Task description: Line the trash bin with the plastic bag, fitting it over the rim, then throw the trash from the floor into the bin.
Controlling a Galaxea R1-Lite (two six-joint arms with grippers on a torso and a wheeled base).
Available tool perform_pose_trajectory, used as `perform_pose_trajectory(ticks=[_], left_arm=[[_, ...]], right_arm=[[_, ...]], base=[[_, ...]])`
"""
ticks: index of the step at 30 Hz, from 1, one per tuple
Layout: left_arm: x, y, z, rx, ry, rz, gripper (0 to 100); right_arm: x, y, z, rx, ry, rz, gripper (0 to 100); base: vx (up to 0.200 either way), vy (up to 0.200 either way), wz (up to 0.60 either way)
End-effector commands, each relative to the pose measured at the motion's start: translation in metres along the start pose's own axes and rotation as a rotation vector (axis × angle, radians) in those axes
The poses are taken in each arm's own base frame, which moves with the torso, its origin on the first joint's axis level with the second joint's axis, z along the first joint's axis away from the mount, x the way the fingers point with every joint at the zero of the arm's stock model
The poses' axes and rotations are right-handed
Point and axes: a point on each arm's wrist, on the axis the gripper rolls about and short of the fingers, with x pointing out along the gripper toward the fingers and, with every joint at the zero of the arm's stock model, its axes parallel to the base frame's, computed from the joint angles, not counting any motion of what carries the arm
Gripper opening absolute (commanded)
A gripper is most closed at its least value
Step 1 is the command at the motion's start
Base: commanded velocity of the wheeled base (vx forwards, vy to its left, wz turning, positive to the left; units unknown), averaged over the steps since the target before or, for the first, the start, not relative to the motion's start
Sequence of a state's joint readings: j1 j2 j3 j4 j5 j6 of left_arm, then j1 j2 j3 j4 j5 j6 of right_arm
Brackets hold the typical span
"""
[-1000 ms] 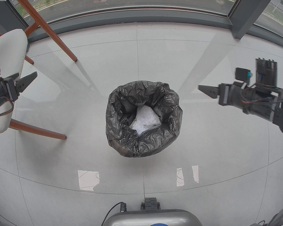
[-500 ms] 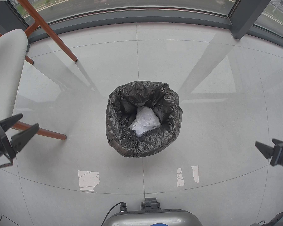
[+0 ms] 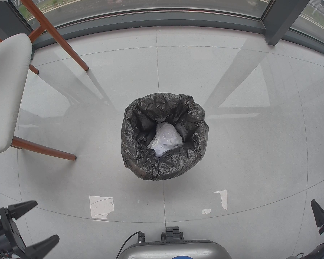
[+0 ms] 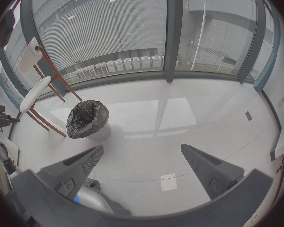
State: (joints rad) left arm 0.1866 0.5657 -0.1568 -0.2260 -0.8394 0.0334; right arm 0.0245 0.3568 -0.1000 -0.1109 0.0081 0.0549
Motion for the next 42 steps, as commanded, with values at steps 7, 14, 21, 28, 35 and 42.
perform_pose_trajectory(ticks=[7, 14, 21, 28, 35, 42], left_arm=[[-0.030, -0.019, -0.065, 0.000, -0.064, 0.425, 100], [-0.034, -0.018, -0.066, 0.074, -0.049, 0.178, 100], [-0.036, -0.010, -0.072, 0.016, -0.022, 0.532, 100], [-0.036, -0.011, -0.072, 0.016, -0.028, 0.575, 100], [-0.036, -0.011, -0.072, 0.007, -0.032, 0.614, 100], [-0.040, -0.017, -0.075, 0.072, -0.113, 0.645, 100]], right_arm=[[-0.021, -0.003, -0.045, -0.042, -0.103, -0.048, 100], [-0.023, -0.003, -0.046, -0.041, -0.121, -0.039, 100], [-0.025, -0.003, -0.047, -0.038, -0.151, -0.055, 100], [-0.025, -0.003, -0.047, -0.041, -0.151, -0.052, 100], [-0.025, -0.003, -0.047, -0.040, -0.151, -0.052, 100], [-0.025, -0.003, -0.047, -0.040, -0.151, -0.052, 100]], base=[[0.000, 0.000, 0.00], [0.000, 0.000, 0.00], [0.000, 0.000, 0.00], [0.000, 0.000, 0.00], [0.000, 0.000, 0.00], [0.000, 0.000, 0.00]])
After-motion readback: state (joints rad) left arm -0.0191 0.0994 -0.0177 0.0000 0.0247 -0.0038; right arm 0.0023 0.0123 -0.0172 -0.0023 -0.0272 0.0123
